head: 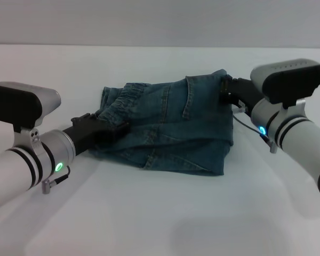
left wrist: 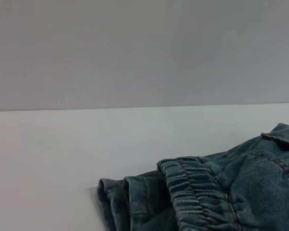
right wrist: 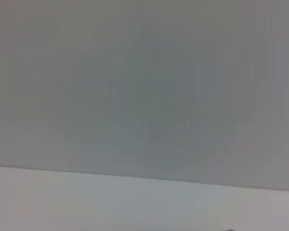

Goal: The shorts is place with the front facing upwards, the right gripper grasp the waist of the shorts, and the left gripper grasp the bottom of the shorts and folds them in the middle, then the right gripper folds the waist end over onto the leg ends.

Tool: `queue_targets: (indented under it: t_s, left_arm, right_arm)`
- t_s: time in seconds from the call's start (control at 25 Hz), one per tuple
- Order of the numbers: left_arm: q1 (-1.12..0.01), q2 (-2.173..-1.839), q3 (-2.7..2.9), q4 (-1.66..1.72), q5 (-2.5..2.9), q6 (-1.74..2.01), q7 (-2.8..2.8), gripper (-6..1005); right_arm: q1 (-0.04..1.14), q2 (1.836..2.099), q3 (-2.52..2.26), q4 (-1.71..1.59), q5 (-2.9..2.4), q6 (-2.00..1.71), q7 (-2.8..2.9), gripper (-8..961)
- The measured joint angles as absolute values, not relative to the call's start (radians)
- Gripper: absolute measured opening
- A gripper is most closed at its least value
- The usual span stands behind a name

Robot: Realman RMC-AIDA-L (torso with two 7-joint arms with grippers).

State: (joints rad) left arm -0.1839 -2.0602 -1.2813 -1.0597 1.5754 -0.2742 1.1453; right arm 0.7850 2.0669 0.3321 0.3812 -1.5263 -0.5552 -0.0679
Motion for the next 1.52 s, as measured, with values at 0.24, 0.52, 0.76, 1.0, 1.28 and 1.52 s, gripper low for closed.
queue_targets:
  t_s: [0.24,0.52,0.76,1.0,1.28,1.52]
  left_arm:
    - [-0.14,-2.061,-1.282,-1.128,1.58,-0.263,1.159,716]
    - [-0.095,-2.061,-1.306,-1.269,1.584,-0.125,1.216,716]
    - [-0.09,-2.063,-1.289,-1.317,1.584,0.108,1.213,716]
    - [-0.085,-2.061,-1.266,-1.328,1.654,0.216,1.139,716]
    - [-0.035,-2.058,-1.013,-1.305,2.201,0.686,0.777,717]
    - [-0.076,-2.06,-0.987,-1.015,2.579,1.034,0.199,717]
  right_arm:
    - [0.765,2.066,0.334,0.397,-1.554,-0.605,-0.069,61]
    - [0.584,2.06,0.362,0.498,-1.744,-0.941,-0.071,70]
    - [0.42,2.061,0.43,0.543,-1.907,-1.139,-0.075,77]
    - [0.317,2.054,0.445,0.557,-1.957,-1.251,-0.075,84]
    - [0.308,2.052,0.458,0.557,-1.958,-1.24,-0.071,253]
    - [0.31,2.049,0.46,0.556,-1.958,-1.22,-0.07,254]
